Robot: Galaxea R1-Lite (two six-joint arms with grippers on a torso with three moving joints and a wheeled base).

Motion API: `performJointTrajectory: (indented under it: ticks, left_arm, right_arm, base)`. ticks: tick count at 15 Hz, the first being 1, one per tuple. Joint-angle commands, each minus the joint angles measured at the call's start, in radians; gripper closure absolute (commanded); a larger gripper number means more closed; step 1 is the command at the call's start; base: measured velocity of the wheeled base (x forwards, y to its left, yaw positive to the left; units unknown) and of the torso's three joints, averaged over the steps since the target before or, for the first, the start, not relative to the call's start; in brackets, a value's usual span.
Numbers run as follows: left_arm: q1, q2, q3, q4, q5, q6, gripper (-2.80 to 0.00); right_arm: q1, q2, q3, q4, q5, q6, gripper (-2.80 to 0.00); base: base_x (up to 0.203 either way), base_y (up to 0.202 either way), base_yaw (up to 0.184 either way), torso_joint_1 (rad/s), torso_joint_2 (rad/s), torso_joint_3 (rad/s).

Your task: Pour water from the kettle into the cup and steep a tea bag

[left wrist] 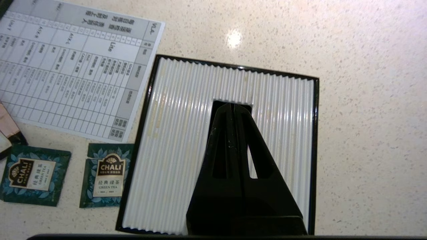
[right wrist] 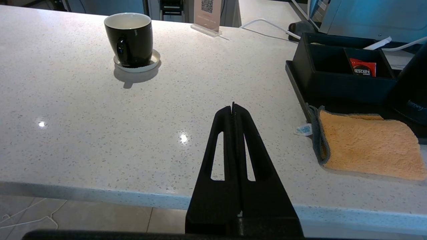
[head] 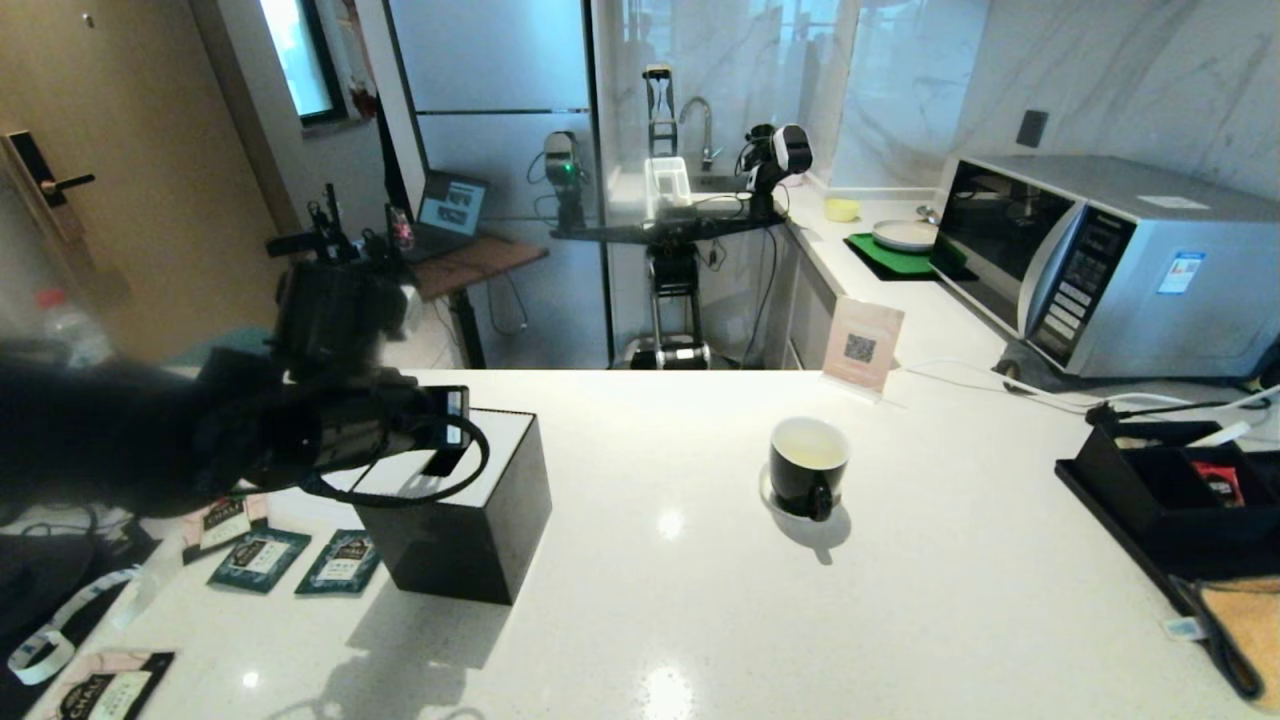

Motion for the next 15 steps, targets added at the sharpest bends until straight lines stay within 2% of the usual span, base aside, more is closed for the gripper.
performJointTrajectory:
  ticks: [1, 7, 15]
  left_arm:
    - [-0.007, -0.065, 0.012, 0.001, 0.001, -0.001, 0.0]
    - [-0.088, -0.245, 0.152, 0.009, 0.006, 0.001, 0.0]
    - [-0.129, -0.412, 0.251, 0.001, 0.022, 0.004, 0.0]
  right_arm:
    - [0.0, 0.002, 0.0, 0.0, 0.0, -0.001, 0.0]
    - [0.0, 0.002, 0.0, 0.0, -0.001, -0.001, 0.0]
    - [0.0, 0.0, 0.0, 0.0, 0.0, -0.001, 0.0]
  base:
    - [0.0, 0.0, 0.0, 0.0, 0.0, 0.0]
    - [0.0, 0.0, 0.0, 0.0, 0.0, 0.0]
    - [0.0, 0.0, 0.0, 0.0, 0.0, 0.0]
